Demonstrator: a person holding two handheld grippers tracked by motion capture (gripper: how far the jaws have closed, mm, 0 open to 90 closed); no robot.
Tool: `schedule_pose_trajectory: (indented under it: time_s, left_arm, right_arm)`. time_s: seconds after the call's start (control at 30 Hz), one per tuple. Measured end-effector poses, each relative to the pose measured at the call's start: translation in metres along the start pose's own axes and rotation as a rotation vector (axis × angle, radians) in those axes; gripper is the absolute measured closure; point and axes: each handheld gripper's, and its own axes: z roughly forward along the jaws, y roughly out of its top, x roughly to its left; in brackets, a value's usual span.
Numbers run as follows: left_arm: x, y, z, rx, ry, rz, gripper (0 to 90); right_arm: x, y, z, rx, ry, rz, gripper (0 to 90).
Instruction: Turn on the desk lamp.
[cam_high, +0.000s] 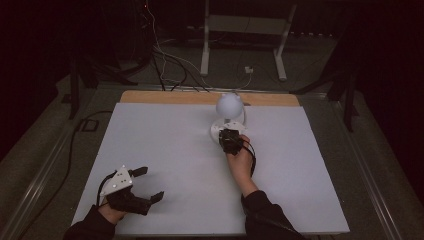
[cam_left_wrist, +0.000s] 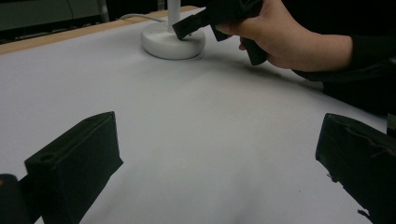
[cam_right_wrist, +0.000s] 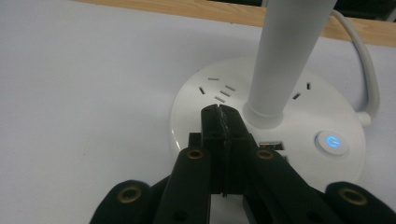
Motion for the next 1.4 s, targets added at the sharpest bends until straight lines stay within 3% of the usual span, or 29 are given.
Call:
schedule_pose_trajectory:
  time_s: [0.53, 0.63, 0.73, 0.8, 1.0, 1.13, 1.27, 1.33, 1.4]
  left_arm:
    - [0.0, 0.0, 0.0, 0.002, -0.001, 0.002, 0.4]
    - [0.0, 0.0, 0.0, 0.003, -0.001, 0.001, 0.4]
    - [0.0, 0.0, 0.0, 0.001, -0.001, 0.002, 0.4]
    - [0.0, 0.0, 0.0, 0.003, -0.001, 0.002, 0.4]
    - [0.0, 0.0, 0.001, 0.005, 0.0, 0.002, 0.4]
    - [0.0, 0.0, 0.0, 0.001, 0.001, 0.001, 0.4]
    - [0.0, 0.0, 0.0, 0.002, 0.001, 0.001, 0.4]
    - [0.0, 0.0, 0.0, 0.001, 0.001, -0.001, 0.4]
    - [0.0, 0.0, 0.0, 0.003, 0.002, 0.001, 0.4]
  right_arm:
    - [0.003, -0.004, 0.001, -0.019, -0.024, -0.045, 90.0]
    - [0.002, -0.001, 0.0, -0.005, -0.012, -0.021, 90.0]
    - [0.002, 0.001, -0.005, -0.036, -0.016, -0.02, 90.0]
    - [0.0, 0.004, -0.009, -0.049, 0.011, 0.007, 83.6]
    - [0.001, 0.008, -0.018, -0.08, 0.055, -0.003, 68.8]
    - [0.004, 0.005, -0.024, -0.1, 0.089, -0.015, 53.6]
    - [0.005, 0.004, -0.03, -0.113, 0.154, -0.015, 47.2]
    - [0.005, 0.005, -0.031, -0.11, 0.176, -0.017, 41.6]
    - [0.004, 0.006, -0.031, -0.069, 0.203, 0.006, 36.8]
